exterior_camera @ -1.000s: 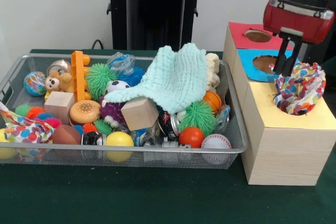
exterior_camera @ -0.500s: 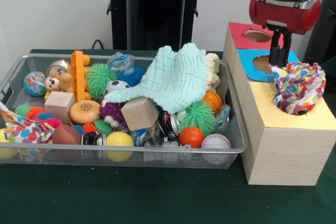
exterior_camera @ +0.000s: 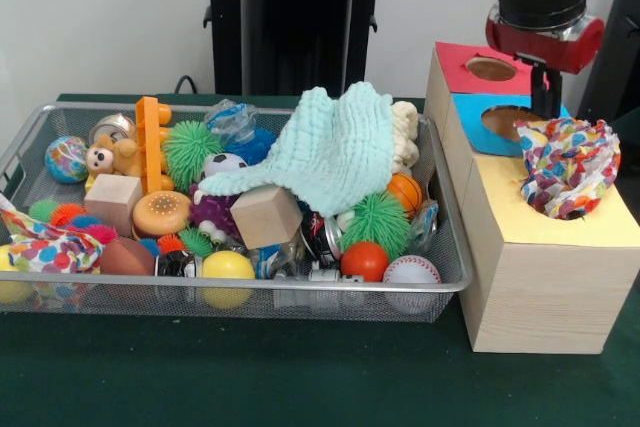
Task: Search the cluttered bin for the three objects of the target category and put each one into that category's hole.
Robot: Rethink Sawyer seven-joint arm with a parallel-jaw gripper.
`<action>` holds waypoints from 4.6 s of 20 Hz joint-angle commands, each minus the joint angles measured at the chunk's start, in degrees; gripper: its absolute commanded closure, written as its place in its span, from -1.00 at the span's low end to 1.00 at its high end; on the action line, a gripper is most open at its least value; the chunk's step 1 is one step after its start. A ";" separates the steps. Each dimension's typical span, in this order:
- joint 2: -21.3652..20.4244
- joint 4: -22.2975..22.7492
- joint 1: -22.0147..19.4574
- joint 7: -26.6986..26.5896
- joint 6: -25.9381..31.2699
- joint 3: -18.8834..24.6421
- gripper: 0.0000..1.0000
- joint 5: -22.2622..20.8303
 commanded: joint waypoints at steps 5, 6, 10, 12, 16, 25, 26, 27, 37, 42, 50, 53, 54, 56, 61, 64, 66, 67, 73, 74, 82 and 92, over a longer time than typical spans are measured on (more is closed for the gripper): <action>-2.39 11.43 -4.77 2.45 -2.96 13.29 1.00 6.36; -2.71 11.70 -5.26 2.44 -3.72 13.96 1.00 6.64; -3.09 10.11 -7.07 2.07 -6.20 15.71 1.00 6.12; -3.44 8.66 -7.10 2.56 -5.51 14.89 1.00 4.79; -2.73 6.62 -7.86 2.14 -7.22 13.88 1.00 2.11; 1.88 -2.74 -4.25 2.81 -9.86 6.45 1.00 -5.53; 2.13 -2.80 -4.35 2.97 -10.47 6.60 1.00 -5.77; 2.62 -2.82 -4.56 2.94 -10.60 7.16 1.00 -5.89; 6.30 -5.64 -4.02 3.07 -13.82 7.22 1.00 -8.14; 6.92 -8.10 -4.10 2.75 -13.55 6.44 1.00 -9.57; 7.03 -11.49 -3.43 3.30 -10.74 4.08 1.00 -12.37; 6.85 -14.18 -1.00 4.22 -6.22 -0.46 1.00 -14.98; 6.59 -15.12 -0.15 4.44 -4.13 -2.08 1.00 -16.04; 5.57 -16.18 0.99 5.18 0.94 -4.31 1.00 -17.38; 4.50 -16.97 1.39 5.72 4.63 -4.86 1.00 -17.96; 3.70 -16.80 1.48 5.92 5.85 -5.07 1.00 -18.13; 4.14 -16.60 0.79 5.49 4.46 -4.07 1.00 -17.72; 4.41 -16.43 0.32 5.26 3.73 -3.30 1.00 -17.26; 7.30 -13.22 -3.31 4.01 -4.67 3.46 1.00 -14.06; 8.24 -12.62 -4.22 3.62 -6.45 5.13 1.00 -13.61; 13.09 -9.34 -9.17 3.98 -14.49 14.88 1.00 -11.98; 12.05 -8.46 -9.58 5.04 -6.96 16.50 1.00 -11.08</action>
